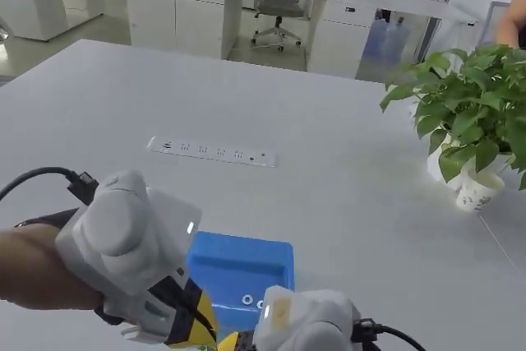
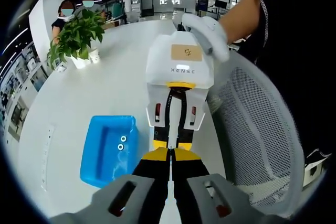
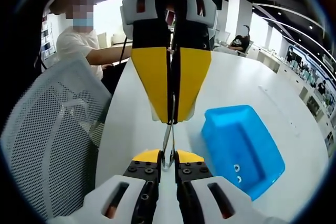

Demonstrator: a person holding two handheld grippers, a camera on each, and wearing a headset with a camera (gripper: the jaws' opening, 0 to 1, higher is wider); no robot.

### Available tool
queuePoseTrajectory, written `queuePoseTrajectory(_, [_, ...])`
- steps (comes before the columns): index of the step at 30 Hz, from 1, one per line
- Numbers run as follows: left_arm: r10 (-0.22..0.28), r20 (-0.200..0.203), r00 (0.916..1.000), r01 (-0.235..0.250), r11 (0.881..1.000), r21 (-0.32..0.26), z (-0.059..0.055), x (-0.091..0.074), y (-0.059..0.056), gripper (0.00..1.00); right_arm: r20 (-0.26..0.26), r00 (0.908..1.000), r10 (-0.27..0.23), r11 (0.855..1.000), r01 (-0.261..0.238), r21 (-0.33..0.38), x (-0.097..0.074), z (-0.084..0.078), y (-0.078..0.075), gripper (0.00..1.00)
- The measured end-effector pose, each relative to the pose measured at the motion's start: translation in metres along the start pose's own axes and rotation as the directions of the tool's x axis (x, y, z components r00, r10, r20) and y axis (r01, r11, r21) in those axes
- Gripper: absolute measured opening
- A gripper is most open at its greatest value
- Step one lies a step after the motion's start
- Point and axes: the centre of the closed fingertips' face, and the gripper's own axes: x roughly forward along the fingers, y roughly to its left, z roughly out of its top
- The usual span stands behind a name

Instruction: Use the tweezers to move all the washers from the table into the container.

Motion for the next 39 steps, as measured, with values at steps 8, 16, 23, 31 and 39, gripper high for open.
queuePoseTrajectory(8, [0.009,0.008,0.9999,-0.009,1.0,0.009,-0.004,0.002,-0.004,0.03,-0.021,0.9998,0.002,1.0,-0.002,-0.021,0.004,-0.007,0.004,0.11])
queuePoseTrajectory(16, [0.011,0.021,0.9997,-0.011,1.0,0.014,-0.004,0.003,-0.006,0.03,-0.039,0.9992,0.004,0.999,-0.005,-0.032,0.008,-0.013,0.007,0.12])
queuePoseTrajectory(23, [0.009,0.025,0.9997,-0.009,1.0,0.013,-0.006,0.004,-0.008,0.03,-0.045,0.9989,0.01,0.999,-0.012,-0.032,0.01,-0.014,0.008,0.12])
queuePoseTrajectory(31, [0.01,0.018,0.9998,-0.01,1.0,0.018,-0.009,0.004,-0.008,0.03,-0.05,0.9986,0.017,0.999,-0.018,-0.03,0.014,-0.016,0.009,0.12])
queuePoseTrajectory(39, [0.003,0.014,0.9999,-0.003,1.0,0.021,-0.011,0.007,-0.008,0.03,-0.065,0.9975,0.028,0.999,-0.03,-0.033,0.017,-0.02,0.01,0.12])
